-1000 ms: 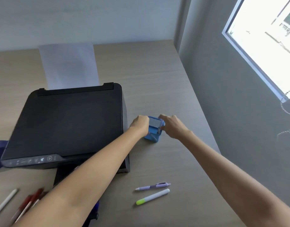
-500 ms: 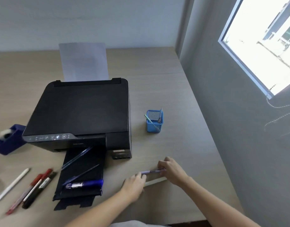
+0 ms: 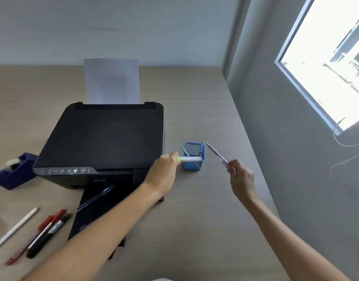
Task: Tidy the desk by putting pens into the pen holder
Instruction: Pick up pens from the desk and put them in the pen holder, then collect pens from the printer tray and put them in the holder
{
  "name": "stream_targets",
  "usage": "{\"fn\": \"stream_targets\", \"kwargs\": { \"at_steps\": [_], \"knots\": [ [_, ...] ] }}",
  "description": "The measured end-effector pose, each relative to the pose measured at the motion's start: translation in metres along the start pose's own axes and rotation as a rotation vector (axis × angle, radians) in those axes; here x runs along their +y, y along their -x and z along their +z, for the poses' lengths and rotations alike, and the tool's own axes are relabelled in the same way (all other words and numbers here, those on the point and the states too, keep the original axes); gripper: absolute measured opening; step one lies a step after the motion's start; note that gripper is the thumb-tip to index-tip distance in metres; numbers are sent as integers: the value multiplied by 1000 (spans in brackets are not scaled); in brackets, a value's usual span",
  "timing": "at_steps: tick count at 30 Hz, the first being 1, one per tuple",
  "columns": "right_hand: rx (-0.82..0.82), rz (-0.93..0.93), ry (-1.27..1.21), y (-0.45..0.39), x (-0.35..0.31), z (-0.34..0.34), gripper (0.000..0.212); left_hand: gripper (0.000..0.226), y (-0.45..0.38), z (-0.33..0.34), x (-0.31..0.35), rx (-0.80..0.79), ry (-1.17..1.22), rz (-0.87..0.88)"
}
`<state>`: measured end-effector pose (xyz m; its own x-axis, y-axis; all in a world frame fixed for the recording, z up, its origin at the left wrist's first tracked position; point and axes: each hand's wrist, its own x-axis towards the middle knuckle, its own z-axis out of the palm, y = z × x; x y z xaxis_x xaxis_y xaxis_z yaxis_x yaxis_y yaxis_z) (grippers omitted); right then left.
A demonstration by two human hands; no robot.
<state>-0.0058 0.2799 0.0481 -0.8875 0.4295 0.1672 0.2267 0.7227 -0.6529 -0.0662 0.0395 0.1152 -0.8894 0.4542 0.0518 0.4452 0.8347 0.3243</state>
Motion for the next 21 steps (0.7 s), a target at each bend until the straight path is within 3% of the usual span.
{"fn": "stream_targets", "kwargs": {
  "at_steps": [2, 8, 12, 17, 21],
  "knots": [
    [-26, -31, 34, -23, -11, 4, 17, 15, -36, -11, 5, 32, -17, -58],
    [-234, -114, 207, -58, -34, 33, 21, 24, -89, 7, 25, -260, -62, -164],
    [-286, -127, 237, -70, -39, 44, 20, 22, -95, 30, 30, -314, -95, -178],
    [-283, -94, 197, -65, -24, 45, 16, 35, -76, 26, 38, -278, -37, -127],
    [-126, -148, 129, -29, -19, 44, 34, 29, -6, 11, 17, -102, 277, 31]
  ]
}}
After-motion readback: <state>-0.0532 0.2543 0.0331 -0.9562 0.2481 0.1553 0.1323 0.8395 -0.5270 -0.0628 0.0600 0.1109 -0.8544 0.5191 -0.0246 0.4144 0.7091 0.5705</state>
